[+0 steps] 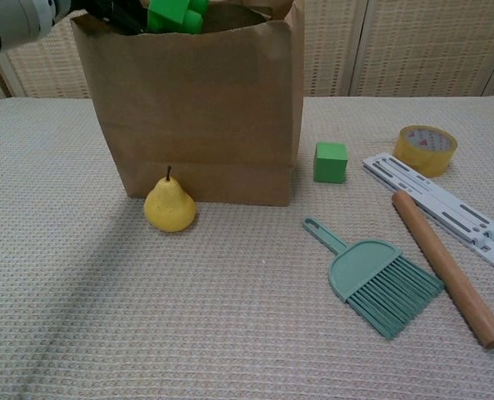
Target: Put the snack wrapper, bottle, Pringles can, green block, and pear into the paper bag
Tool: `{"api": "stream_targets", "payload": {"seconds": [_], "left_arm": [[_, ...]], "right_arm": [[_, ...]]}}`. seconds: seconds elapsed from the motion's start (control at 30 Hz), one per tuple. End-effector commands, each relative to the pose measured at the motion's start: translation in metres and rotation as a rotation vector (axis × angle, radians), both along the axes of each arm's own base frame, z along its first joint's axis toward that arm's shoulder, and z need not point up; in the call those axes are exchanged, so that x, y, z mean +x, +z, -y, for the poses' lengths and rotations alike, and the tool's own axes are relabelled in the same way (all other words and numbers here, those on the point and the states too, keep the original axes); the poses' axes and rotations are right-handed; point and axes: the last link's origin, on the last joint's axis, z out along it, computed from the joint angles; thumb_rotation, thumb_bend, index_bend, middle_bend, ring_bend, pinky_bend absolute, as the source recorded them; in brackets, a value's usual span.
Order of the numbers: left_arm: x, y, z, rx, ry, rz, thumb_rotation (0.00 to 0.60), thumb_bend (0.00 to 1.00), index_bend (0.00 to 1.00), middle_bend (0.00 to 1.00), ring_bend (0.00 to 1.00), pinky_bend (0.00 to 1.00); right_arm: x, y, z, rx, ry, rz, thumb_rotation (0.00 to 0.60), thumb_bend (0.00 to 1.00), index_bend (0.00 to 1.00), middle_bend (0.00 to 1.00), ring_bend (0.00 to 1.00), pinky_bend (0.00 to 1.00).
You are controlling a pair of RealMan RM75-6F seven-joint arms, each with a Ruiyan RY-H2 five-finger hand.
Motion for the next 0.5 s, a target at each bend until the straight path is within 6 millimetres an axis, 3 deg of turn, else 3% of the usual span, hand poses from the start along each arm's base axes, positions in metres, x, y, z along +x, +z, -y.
{"api": "stream_targets", "payload": {"seconds": [0.03, 0.27, 0.37, 0.4, 0.5], "left_arm": [[0.005, 0.005, 0.001, -0.006, -0.021, 0.065, 0.600, 0.39, 0.00, 0.00, 0.00, 0.09], [0.000, 0.018, 0.010, -0.006, -0.026, 0.106, 0.600, 0.39, 0.00, 0.00, 0.00, 0.09], [-0.004, 0.032, 0.018, 0.013, -0.025, 0.167, 0.600, 0.42, 0.02, 0.01, 0.01, 0.14], [-0.007, 0.039, 0.022, 0.027, -0.022, 0.197, 0.600, 0.44, 0.06, 0.03, 0.04, 0.19], [-0.018, 0.061, 0.035, 0.077, -0.007, 0.274, 0.600, 0.52, 0.30, 0.23, 0.22, 0.42]], "right_arm": [[0.000, 0.000, 0.000, 0.000, -0.001, -0.001, 0.600, 0.11, 0.00, 0.00, 0.00, 0.00], [0.000, 0.000, 0.000, -0.003, -0.001, -0.008, 0.600, 0.11, 0.00, 0.00, 0.00, 0.00], [0.000, 0.000, 0.000, -0.006, 0.000, -0.008, 0.600, 0.11, 0.00, 0.00, 0.00, 0.00], [-0.001, 0.000, 0.000, -0.006, 0.000, -0.009, 0.600, 0.11, 0.00, 0.00, 0.00, 0.00], [-0.001, 0.000, 0.000, -0.004, 0.001, -0.009, 0.600, 0.11, 0.00, 0.00, 0.00, 0.00]]}}
